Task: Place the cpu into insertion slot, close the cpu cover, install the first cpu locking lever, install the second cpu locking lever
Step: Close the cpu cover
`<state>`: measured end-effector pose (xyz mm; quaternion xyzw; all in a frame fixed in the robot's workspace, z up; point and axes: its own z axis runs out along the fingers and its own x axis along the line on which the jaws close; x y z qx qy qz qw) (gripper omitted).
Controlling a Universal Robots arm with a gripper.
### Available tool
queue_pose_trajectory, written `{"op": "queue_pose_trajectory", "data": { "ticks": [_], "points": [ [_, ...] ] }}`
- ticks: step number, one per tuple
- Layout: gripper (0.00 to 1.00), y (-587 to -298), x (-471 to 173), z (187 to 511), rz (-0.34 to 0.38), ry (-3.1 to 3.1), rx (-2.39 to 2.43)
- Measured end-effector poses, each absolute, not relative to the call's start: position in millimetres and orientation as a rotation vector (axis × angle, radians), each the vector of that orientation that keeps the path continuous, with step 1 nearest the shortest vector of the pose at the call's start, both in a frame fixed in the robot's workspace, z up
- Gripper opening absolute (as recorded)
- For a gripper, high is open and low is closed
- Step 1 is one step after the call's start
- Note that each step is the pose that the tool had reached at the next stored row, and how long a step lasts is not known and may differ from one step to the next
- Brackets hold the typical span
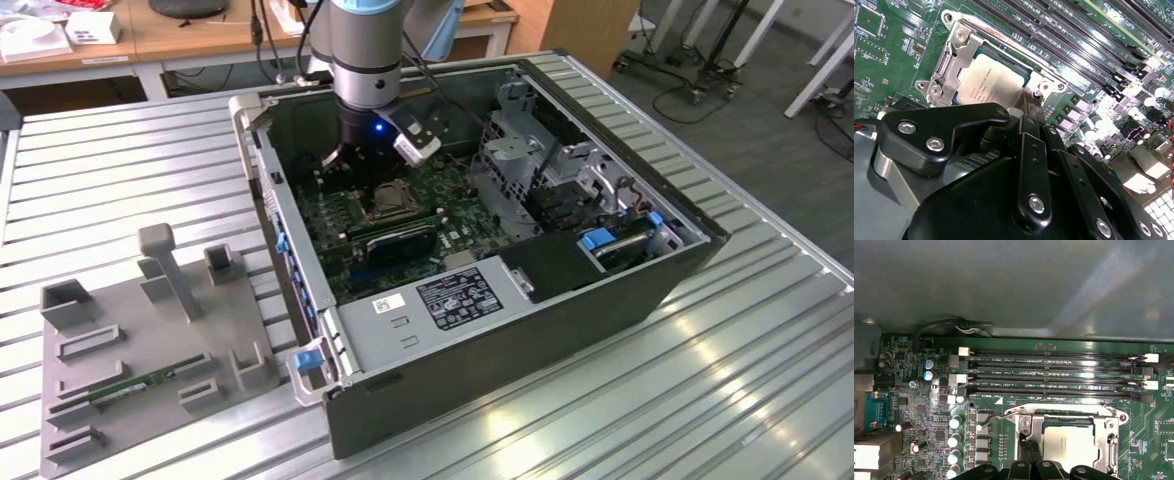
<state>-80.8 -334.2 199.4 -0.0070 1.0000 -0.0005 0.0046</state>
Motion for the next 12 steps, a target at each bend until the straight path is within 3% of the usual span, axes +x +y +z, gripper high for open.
{"op": "queue_pose_trajectory", "data": {
  "ticks": [12],
  "points": [
    [0.11, -334.3, -79.6, 203.1, -0.002, 3.133, -0.022]
  ]
}}
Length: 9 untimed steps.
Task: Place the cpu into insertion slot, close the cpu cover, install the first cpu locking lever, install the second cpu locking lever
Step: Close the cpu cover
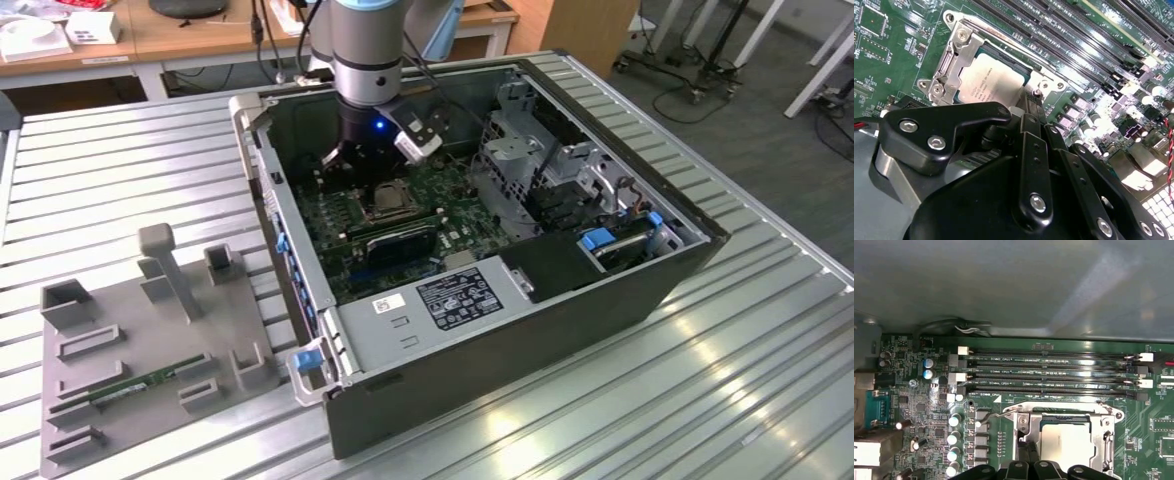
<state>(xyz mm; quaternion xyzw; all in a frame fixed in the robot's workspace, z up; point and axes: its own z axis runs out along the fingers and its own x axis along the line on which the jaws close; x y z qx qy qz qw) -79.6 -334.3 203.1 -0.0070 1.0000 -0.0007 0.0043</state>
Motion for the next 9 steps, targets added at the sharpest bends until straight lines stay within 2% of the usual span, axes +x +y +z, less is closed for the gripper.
{"op": "queue_pose_trajectory", "data": {
  "ticks": [9],
  "points": [
    [0.11, -334.3, -73.9, 206.7, -0.002, 3.139, -0.022]
  ]
}}
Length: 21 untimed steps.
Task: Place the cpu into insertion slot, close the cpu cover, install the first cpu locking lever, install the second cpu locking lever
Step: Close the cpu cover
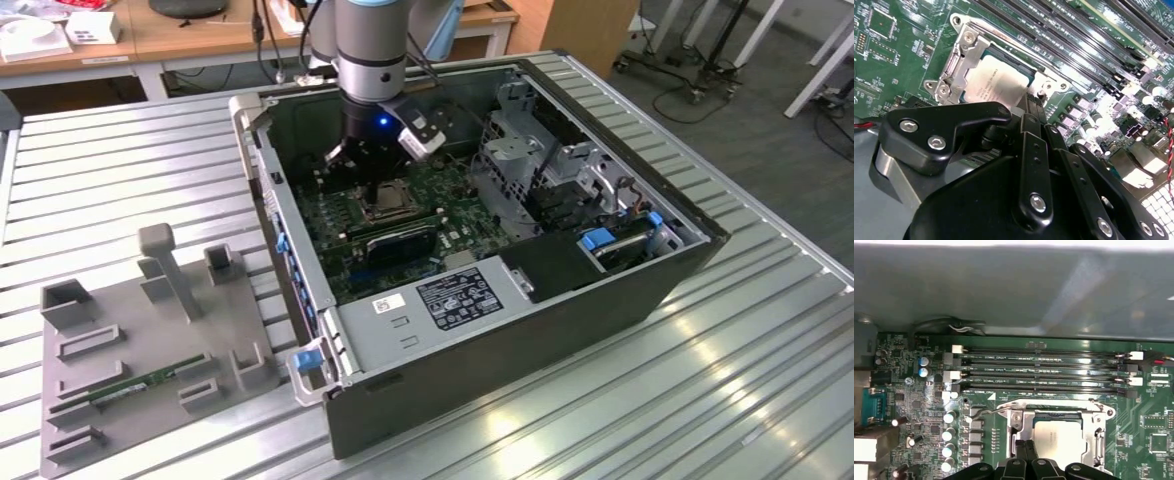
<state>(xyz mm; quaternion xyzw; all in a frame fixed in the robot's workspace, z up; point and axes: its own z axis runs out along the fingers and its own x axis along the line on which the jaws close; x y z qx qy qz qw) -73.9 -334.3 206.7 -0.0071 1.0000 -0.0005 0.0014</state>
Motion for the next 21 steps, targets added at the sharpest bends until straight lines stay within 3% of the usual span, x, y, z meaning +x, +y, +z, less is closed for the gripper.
{"op": "queue_pose_trajectory", "data": {
  "ticks": [21],
  "points": [
    [0.11, -334, -26, 207, -0.002, 3.159, -0.022]
  ]
}}
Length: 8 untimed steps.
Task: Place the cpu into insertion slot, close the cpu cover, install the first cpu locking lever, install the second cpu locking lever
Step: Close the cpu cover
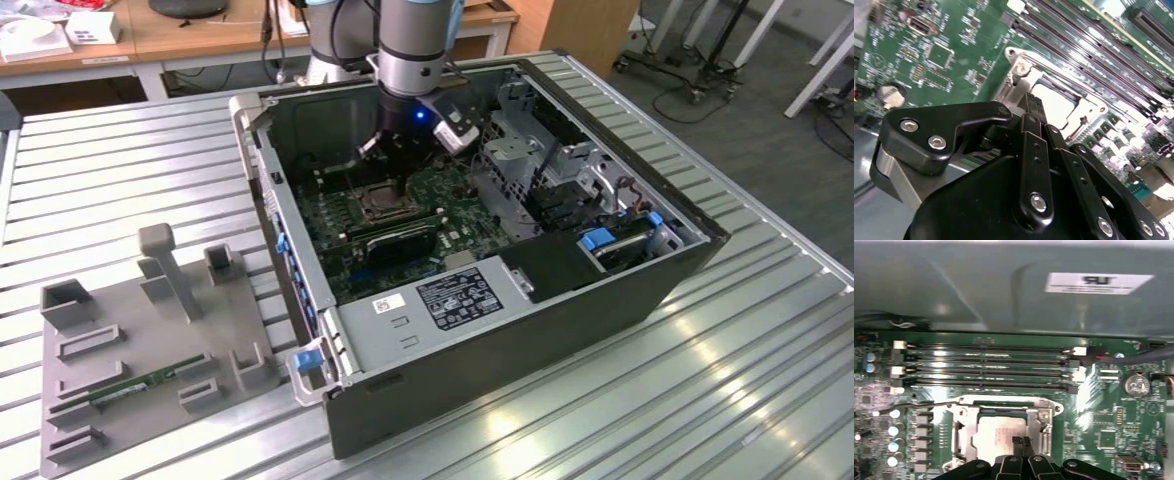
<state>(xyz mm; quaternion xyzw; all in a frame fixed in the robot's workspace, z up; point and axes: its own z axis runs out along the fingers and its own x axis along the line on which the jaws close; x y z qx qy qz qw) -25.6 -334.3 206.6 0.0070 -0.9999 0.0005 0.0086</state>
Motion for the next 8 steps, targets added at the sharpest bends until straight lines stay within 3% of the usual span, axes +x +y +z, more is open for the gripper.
{"op": "queue_pose_trajectory", "data": {
  "ticks": [8],
  "points": [
    [0.11, -334.3, -21.2, 202.4, 0.002, -3.124, 0.026]
  ]
}}
